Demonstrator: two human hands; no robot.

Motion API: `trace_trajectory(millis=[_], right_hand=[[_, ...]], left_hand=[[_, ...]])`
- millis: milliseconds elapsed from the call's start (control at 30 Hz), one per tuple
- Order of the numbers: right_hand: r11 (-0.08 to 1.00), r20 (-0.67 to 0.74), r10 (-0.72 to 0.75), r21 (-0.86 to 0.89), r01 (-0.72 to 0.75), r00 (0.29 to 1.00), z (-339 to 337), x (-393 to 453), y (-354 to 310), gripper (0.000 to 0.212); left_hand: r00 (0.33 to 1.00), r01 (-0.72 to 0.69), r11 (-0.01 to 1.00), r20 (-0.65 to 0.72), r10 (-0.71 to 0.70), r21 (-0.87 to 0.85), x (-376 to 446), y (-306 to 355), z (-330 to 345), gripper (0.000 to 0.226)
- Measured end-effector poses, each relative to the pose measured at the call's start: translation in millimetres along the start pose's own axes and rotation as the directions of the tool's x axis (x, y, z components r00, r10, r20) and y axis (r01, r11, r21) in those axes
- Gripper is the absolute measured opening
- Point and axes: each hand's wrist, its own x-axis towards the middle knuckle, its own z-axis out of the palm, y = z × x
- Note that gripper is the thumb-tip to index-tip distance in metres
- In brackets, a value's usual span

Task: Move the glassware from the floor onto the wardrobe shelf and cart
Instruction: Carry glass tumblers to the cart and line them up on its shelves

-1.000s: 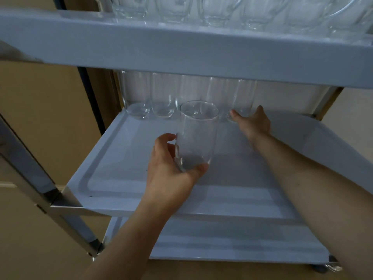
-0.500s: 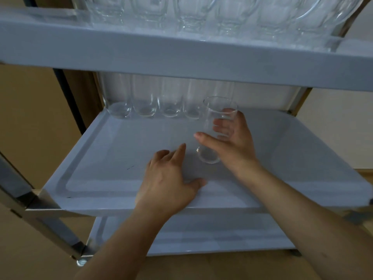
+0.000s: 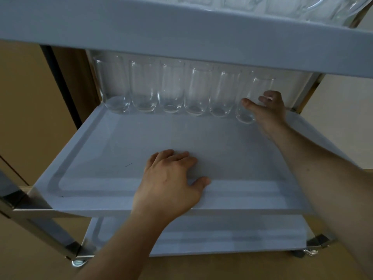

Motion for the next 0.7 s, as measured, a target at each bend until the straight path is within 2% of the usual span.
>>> trace_trajectory(millis=[233,400,467,567,633,700], right_hand=[[0.998,0.041,-0.027,-0.05,0.029,0.999,15.3,14.2,0.9,0.091],[0.986,0.062,0.099,-0.142,-0.09,0.993,6.2,6.5,1.8,0.123],[0.964,0.082,0.098,-0.256,-0.074,0.992,-0.1,-10.0,3.6,0.113],[0.894,0.199,0.0,-0.44,0.089,0.98,-10.6,-50.2,-0.9,0.088],[0.862,0.263,-0.053,-0.476,0.177,0.963,-23.9,-80.4,-8.6,0.083],[0.834,0.331,-0.044,-0.508,0.217,0.943,-41.1,-113.0,-16.7,0.083]], left_hand=[[1.0,0.006,1.0,0.01,-0.007,0.02,1.7,0.5,-0.2,0.057],[0.999,0.001,0.999,0.037,-0.003,0.05,2.9,-0.6,0.1,0.061],[0.999,0.008,0.999,0.035,-0.01,0.05,2.4,0.0,-0.2,0.061],[0.999,0.006,0.997,0.053,-0.01,0.072,1.5,-0.2,0.6,0.059],[0.998,0.034,0.999,0.058,-0.035,0.013,0.9,1.9,-4.8,0.059],[0.993,0.106,0.993,0.057,-0.103,-0.052,-1.4,7.5,-19.1,0.062]])
